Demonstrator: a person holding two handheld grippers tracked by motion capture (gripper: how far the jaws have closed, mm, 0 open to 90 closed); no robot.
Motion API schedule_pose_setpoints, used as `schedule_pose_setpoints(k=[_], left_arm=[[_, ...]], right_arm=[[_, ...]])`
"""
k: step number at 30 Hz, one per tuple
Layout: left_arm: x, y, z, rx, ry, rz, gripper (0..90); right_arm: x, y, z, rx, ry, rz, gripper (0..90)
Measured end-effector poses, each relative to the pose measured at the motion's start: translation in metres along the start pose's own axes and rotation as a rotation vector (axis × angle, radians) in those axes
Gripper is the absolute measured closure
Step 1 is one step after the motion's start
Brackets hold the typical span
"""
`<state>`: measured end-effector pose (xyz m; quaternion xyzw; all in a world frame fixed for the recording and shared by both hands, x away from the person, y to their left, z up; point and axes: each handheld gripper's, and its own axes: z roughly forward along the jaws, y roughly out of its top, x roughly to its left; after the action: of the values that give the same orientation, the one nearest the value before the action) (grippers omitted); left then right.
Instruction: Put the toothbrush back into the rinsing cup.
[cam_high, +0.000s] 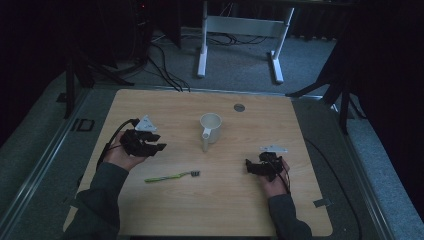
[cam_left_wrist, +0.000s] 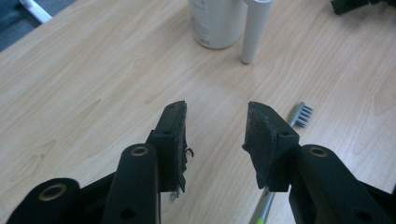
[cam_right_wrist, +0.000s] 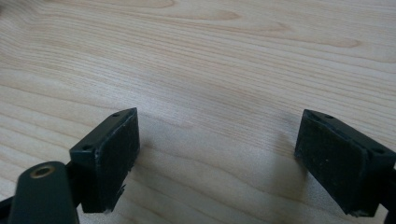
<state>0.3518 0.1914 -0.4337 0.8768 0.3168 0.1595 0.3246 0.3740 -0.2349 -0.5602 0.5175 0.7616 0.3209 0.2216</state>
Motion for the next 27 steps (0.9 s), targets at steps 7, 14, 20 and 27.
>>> schedule_pose_setpoints(k=[7,14,20,27], left_arm=[[-0.003,0.0,0.003,0.014,-0.033,0.023,58.3],[-0.007,0.001,0.006,0.025,-0.073,0.043,58.4],[-0.009,0.001,0.009,0.039,-0.093,0.061,58.4],[-0.013,0.001,0.014,0.055,-0.117,0.077,59.2]], right_arm=[[0.0,0.0,0.0,0.0,0.0,0.0,13.6],[0.0,0.0,0.0,0.0,0.0,-0.001,13.5],[0.0,0.0,0.0,0.0,0.0,0.002,13.5],[0.0,0.0,0.0,0.0,0.0,-0.001,13.5]])
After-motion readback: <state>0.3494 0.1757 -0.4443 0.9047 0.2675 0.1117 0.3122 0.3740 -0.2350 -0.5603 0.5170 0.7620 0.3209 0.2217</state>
